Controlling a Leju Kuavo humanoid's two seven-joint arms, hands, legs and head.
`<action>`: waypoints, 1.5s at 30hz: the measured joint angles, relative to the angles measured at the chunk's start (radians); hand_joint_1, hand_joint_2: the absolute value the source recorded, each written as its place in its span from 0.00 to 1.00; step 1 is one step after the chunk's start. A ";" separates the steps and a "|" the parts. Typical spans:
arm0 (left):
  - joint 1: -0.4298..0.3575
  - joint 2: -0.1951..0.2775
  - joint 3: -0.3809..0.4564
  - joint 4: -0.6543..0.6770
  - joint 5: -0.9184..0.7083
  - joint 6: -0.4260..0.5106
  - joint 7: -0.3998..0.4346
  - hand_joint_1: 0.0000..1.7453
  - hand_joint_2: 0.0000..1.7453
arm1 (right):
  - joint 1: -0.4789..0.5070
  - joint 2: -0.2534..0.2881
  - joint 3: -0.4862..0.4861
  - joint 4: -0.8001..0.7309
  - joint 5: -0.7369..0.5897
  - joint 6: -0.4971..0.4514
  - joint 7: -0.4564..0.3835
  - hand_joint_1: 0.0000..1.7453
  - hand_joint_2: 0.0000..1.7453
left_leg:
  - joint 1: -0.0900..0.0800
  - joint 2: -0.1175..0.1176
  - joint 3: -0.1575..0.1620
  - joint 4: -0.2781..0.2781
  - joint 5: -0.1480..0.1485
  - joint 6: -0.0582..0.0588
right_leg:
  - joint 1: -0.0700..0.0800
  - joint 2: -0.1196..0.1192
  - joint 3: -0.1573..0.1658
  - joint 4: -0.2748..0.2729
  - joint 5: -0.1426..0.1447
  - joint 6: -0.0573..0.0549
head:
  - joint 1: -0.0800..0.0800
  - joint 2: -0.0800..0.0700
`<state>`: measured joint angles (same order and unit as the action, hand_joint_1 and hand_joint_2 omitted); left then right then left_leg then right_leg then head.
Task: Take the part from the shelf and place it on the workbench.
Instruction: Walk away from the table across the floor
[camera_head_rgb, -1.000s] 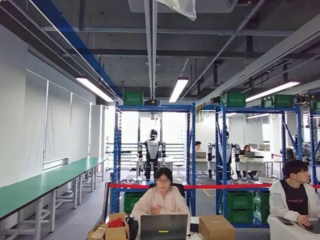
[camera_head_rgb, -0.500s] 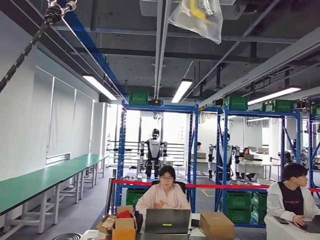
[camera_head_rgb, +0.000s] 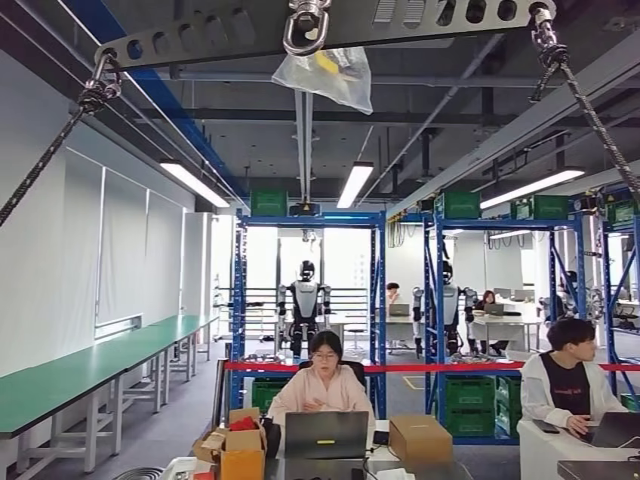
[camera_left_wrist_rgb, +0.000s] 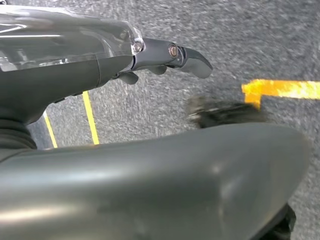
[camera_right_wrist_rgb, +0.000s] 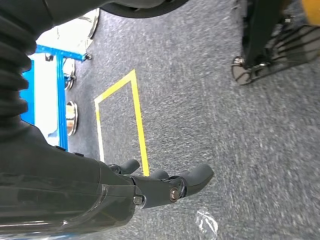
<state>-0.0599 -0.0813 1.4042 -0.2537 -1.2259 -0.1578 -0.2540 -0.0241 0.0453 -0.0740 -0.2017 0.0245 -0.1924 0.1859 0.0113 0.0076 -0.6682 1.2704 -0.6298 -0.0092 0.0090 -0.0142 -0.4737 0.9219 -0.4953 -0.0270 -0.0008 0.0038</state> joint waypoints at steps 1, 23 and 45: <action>0.000 0.000 0.000 0.000 0.001 0.000 -0.002 0.00 0.00 | 0.000 0.000 -0.001 0.000 0.002 0.004 -0.006 0.00 1.00 | 0.000 0.000 0.014 0.013 0.016 -0.001 | 0.000 0.000 -0.022 0.011 0.007 0.001 | 0.000 0.000; -0.008 0.002 0.002 0.000 0.024 0.010 -0.002 0.00 0.00 | -0.007 0.000 -0.005 0.012 0.043 0.031 -0.015 0.00 0.00 | -0.005 0.008 0.104 -0.272 0.155 0.040 | -0.039 0.017 0.057 0.001 -0.058 0.091 | 0.000 0.000; -0.024 0.001 0.005 0.000 0.035 0.060 0.009 0.00 1.00 | -0.006 0.001 -0.037 0.013 0.049 0.025 -0.045 0.00 0.75 | 0.009 0.007 0.102 -0.277 0.171 0.021 | -0.025 0.015 0.050 0.010 -0.051 0.074 | 0.000 0.000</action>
<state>-0.0838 -0.0807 1.4092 -0.2541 -1.1910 -0.0974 -0.2453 -0.0306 0.0462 -0.1113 -0.1885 0.0740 -0.1670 0.1405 0.0202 0.0144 -0.5658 0.9933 -0.4593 0.0118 -0.0160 0.0005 -0.4234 0.9317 -0.5462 0.0472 -0.0008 0.0034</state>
